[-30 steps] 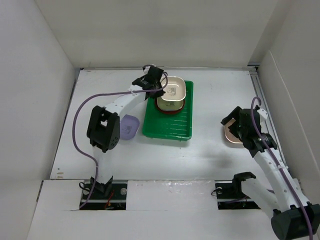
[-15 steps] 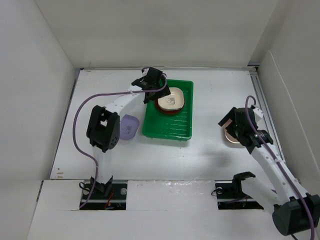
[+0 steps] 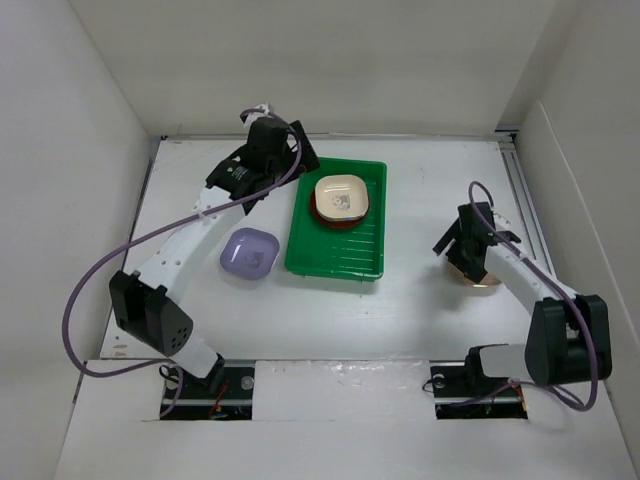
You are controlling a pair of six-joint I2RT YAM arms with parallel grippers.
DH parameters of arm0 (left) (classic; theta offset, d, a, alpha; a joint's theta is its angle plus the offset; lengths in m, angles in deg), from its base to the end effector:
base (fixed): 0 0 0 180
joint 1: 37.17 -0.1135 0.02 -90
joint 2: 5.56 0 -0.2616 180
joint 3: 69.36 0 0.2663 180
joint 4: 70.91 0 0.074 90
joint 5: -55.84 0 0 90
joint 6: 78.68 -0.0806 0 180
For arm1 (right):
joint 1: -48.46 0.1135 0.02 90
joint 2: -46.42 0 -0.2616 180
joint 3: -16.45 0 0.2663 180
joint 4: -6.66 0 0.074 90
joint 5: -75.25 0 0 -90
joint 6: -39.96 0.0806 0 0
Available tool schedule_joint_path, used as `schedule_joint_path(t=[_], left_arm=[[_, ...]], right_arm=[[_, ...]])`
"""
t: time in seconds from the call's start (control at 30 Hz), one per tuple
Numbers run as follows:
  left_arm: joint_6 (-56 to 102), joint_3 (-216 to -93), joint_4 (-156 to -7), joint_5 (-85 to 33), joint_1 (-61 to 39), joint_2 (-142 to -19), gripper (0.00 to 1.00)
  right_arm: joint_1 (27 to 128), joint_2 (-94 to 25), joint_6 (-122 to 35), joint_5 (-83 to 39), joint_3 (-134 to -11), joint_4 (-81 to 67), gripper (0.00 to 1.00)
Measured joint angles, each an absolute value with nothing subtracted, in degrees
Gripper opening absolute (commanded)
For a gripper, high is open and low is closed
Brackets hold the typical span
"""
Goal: Place the plates into the plastic bin on the countertop
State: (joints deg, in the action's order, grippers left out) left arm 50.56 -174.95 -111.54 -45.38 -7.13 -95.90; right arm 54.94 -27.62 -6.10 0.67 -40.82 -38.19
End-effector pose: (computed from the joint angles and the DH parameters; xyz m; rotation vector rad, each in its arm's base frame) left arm 0.3686 -0.1951 0.3795 -0.2910 2.0311 -0.5707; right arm 0.2758 0.0098 0.1547 0.9129 2.4171 -0.0382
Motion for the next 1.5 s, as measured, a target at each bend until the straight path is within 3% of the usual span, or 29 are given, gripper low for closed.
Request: schedule_joint_path(t=[0.17, 0.2, 0.27, 0.3, 0.4, 0.47, 0.77, 1.0, 1.1, 1.27, 1.5], left_arm=[[50.60, -169.31, -111.85, -46.23, -7.17, -90.03, 1.00], [50.65, -167.96, -111.83, -46.50, -7.17, -89.11, 1.00], [50.76, -165.31, -111.83, -47.33, -7.17, -87.75, 1.00], [50.91, -164.40, -112.02, -47.92, -7.35, -87.53, 1.00], [52.05, -162.97, -112.44, -48.72, -8.29, -88.08, 1.00], [52.92, -160.79, -112.05, -49.62, -9.58, -88.19, 1.00], [58.01, -152.92, -112.50, -53.12, -14.56, -88.01, 1.00], [60.13, -145.47, -111.96, -49.90, -26.15, -82.75, 1.00], [60.05, -143.41, -112.09, -49.16, -32.09, -81.15, 1.00], [58.67, -143.28, -113.29, -49.25, -32.72, -80.65, 1.00], [53.86, -143.39, -115.94, -48.59, -32.42, -80.69, 1.00]], right_arm=[[50.61, -34.40, -8.41, -3.22, -43.36, -36.34, 0.70], [50.33, -35.93, -8.81, -3.55, -44.23, -35.96, 0.57], [50.28, -38.68, -9.62, -4.67, -46.02, -35.44, 0.44], [50.28, -39.99, -9.94, -5.30, -46.74, -34.85, 0.32], [50.31, -43.16, -11.17, -6.28, -48.51, -33.82, 0.19], [50.39, -44.19, -11.50, -6.31, -50.37, -34.22, 0.01], [56.75, -44.84, -12.68, -0.65, -59.55, -37.76, 0.00], [71.66, -47.45, -12.96, 1.26, -81.85, -43.37, 0.00], [77.71, -56.89, -16.28, 1.37, -99.90, -44.90, 0.00], [84.01, -77.76, -20.94, 2.41, -128.58, -50.08, 0.00], [84.91, -91.66, -23.30, 1.13, -137.25, -56.31, 0.00]])
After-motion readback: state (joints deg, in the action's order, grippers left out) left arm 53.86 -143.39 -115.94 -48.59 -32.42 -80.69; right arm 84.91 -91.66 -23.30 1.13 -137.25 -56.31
